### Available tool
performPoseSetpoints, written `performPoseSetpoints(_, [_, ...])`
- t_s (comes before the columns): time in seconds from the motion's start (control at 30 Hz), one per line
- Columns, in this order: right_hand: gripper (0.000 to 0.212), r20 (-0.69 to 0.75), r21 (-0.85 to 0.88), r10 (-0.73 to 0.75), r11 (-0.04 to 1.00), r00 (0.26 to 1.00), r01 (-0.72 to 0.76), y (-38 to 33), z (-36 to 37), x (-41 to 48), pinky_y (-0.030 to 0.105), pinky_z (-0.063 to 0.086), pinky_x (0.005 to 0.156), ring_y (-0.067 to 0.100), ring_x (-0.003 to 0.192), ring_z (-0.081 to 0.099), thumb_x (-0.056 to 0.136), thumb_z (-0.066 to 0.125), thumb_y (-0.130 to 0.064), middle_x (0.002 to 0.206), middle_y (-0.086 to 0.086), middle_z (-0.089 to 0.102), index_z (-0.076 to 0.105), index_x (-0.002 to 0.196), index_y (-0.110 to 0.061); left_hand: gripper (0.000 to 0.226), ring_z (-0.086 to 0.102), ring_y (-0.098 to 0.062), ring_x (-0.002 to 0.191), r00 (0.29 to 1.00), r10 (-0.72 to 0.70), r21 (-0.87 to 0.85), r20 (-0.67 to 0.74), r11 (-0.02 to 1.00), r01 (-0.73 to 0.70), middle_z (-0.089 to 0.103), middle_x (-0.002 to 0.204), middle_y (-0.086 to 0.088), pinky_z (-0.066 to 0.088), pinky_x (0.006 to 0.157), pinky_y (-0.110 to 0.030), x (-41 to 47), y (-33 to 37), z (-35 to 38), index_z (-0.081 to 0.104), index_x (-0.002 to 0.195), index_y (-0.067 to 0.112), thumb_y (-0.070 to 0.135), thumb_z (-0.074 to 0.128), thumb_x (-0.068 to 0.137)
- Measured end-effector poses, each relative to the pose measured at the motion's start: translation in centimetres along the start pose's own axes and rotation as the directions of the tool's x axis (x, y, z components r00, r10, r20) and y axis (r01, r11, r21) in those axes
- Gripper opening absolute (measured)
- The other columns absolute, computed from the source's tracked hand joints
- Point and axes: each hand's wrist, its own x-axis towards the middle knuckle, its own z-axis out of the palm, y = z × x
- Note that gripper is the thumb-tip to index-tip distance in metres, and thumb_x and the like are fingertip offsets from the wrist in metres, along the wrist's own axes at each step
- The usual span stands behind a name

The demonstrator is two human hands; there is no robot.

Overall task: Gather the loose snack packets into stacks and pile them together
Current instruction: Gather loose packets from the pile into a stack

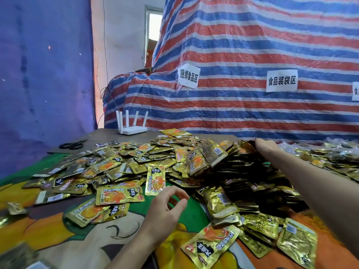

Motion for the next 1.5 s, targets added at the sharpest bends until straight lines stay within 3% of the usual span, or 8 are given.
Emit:
performPoseSetpoints(0.37, [0.039, 0.078, 0.017, -0.022, 1.000, 0.997, 0.021, 0.0, -1.0, -0.1, 0.039, 0.037, 0.082, 0.028, 0.090, 0.051, 0.104, 0.038, -0.029, 0.119, 0.019, 0.059, 0.056, 0.119, 0.002, 0.011, 0.055, 0.002, 0.080, 1.000, 0.012, 0.042, -0.004, 0.999, -0.012, 0.062, 0.092, 0.021, 0.044, 0.068, -0.011, 0.0, -0.4, -0.1, 0.068, 0.089, 0.028, 0.019, 0.065, 0.095])
performPoseSetpoints(0.53, [0.053, -0.063, -0.149, -0.138, 0.981, 0.988, 0.128, -1.3, -0.4, -1.5, 0.043, 0.037, 0.100, 0.042, 0.124, 0.050, 0.104, 0.033, -0.043, 0.138, 0.023, 0.054, 0.054, 0.134, -0.003, 0.013, 0.056, -0.002, 0.080, 0.999, 0.018, 0.045, -0.030, 0.999, -0.016, 0.064, 0.090, 0.019, 0.045, 0.068, -0.014, 0.0, -0.5, -0.3, 0.068, 0.089, 0.029, 0.017, 0.066, 0.095])
performPoseSetpoints(0.67, [0.049, -0.201, -0.257, -0.477, 0.868, 0.855, 0.424, -2.7, 1.2, -4.8, 0.056, 0.034, 0.106, 0.038, 0.125, 0.050, 0.099, 0.044, -0.047, 0.135, 0.015, 0.059, 0.056, 0.135, -0.015, 0.020, 0.055, 0.000, 0.090, 0.993, 0.055, 0.052, -0.106, 0.997, -0.049, 0.062, 0.096, 0.014, 0.044, 0.071, -0.010, 0.4, -0.5, -0.5, 0.063, 0.099, 0.036, 0.017, 0.069, 0.093])
performPoseSetpoints(0.87, [0.035, 0.023, -0.121, -0.769, 0.632, 0.639, 0.765, -6.0, 5.6, -12.8, 0.046, 0.040, 0.108, 0.022, 0.124, 0.051, 0.096, 0.060, -0.034, 0.131, 0.005, 0.061, 0.062, 0.128, -0.018, 0.046, 0.053, -0.017, 0.111, 0.967, -0.019, 0.315, -0.253, 0.944, 0.101, 0.053, 0.118, 0.007, 0.049, 0.093, -0.039, 2.1, -0.7, -2.1, 0.052, 0.129, 0.031, 0.024, 0.072, 0.088])
performPoseSetpoints(1.0, [0.040, 0.208, -0.034, -0.834, 0.516, 0.511, 0.856, -7.3, 10.8, -17.7, 0.039, 0.044, 0.103, 0.021, 0.121, 0.050, 0.094, 0.061, -0.031, 0.131, 0.007, 0.058, 0.057, 0.131, -0.015, 0.054, 0.051, -0.024, 0.124, 0.966, -0.236, 0.647, -0.108, 0.721, 0.248, 0.051, 0.134, 0.000, 0.045, 0.103, -0.045, 4.7, -0.3, -6.0, 0.052, 0.133, 0.031, 0.029, 0.074, 0.084])
performPoseSetpoints(1.17, [0.060, 0.503, -0.116, -0.565, 0.705, 0.654, 0.699, -7.5, 19.0, -20.5, 0.045, 0.048, 0.097, 0.035, 0.121, 0.051, 0.092, 0.061, -0.034, 0.134, 0.019, 0.050, 0.039, 0.139, -0.003, 0.073, 0.041, -0.030, 0.136, 0.839, -0.543, 0.899, 0.028, 0.382, 0.217, 0.040, 0.150, -0.006, 0.040, 0.110, -0.049, 6.3, -0.9, -12.0, 0.049, 0.139, 0.036, 0.048, 0.081, 0.075])
performPoseSetpoints(1.33, [0.093, 0.415, -0.240, -0.271, 0.888, 0.868, 0.392, -7.6, 23.9, -19.6, 0.051, 0.033, 0.115, 0.043, 0.142, 0.031, 0.091, 0.061, -0.060, 0.152, 0.028, 0.031, 0.023, 0.150, 0.002, 0.124, 0.039, -0.030, 0.140, 0.710, -0.704, 0.872, 0.022, 0.361, 0.330, 0.034, 0.158, -0.011, 0.037, 0.114, -0.044, 6.5, -3.1, -13.4, 0.025, 0.157, 0.017, 0.089, 0.062, 0.063])
performPoseSetpoints(1.5, [0.085, 0.374, -0.172, -0.206, 0.942, 0.904, 0.286, -7.3, 26.0, -18.8, 0.046, 0.039, 0.112, 0.040, 0.138, 0.039, 0.091, 0.069, -0.039, 0.150, 0.026, 0.036, 0.022, 0.148, 0.002, 0.086, 0.055, -0.028, 0.120, 0.748, -0.664, 0.925, -0.007, 0.280, 0.257, 0.054, 0.135, -0.009, 0.050, 0.093, -0.038, 6.9, -3.7, -12.8, 0.042, 0.139, 0.013, 0.069, 0.067, 0.078])
